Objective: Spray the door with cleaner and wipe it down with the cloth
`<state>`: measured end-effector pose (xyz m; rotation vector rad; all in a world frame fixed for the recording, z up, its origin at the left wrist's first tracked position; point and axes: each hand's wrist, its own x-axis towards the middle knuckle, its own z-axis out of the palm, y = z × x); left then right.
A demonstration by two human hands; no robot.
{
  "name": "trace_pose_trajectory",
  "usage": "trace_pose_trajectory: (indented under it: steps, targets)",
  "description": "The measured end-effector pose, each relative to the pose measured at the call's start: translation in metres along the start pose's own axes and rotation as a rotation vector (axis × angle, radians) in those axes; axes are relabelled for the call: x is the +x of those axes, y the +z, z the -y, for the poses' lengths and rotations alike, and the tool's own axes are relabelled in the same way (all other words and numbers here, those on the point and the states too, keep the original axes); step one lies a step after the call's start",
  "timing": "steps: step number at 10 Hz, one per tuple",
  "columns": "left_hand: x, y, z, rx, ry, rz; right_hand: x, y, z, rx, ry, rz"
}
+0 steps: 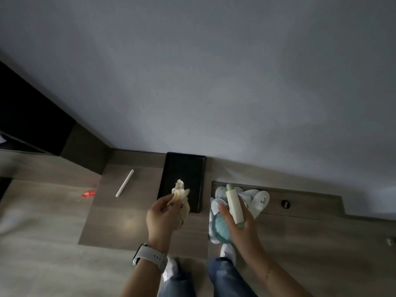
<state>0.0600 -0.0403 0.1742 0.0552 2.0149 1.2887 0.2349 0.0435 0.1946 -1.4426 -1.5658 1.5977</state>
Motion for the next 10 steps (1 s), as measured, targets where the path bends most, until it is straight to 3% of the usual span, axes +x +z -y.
trace_pose_trajectory:
  steps: [3, 5, 7, 8, 10]
  targets:
    - [0.184, 0.037, 0.005, 0.308, 0.062, 0.154, 0.074, 0.106, -0.012, 0.151, 0.119, -0.165]
    - [0.240, 0.043, 0.035, 0.404, 0.115, 0.197, 0.100, 0.160, -0.042, 0.084, 0.090, -0.321]
    - [0.246, 0.022, 0.040, 0.370, 0.106, 0.286, 0.096, 0.187, -0.053, 0.105, -0.018, -0.390]
    - [0.238, 0.005, 0.036, 0.291, 0.097, 0.253, 0.092, 0.197, -0.051, 0.129, -0.074, -0.418]
    - [0.201, -0.030, 0.031, 0.222, 0.159, 0.257, 0.085, 0.208, -0.056, 0.011, -0.175, -0.341]
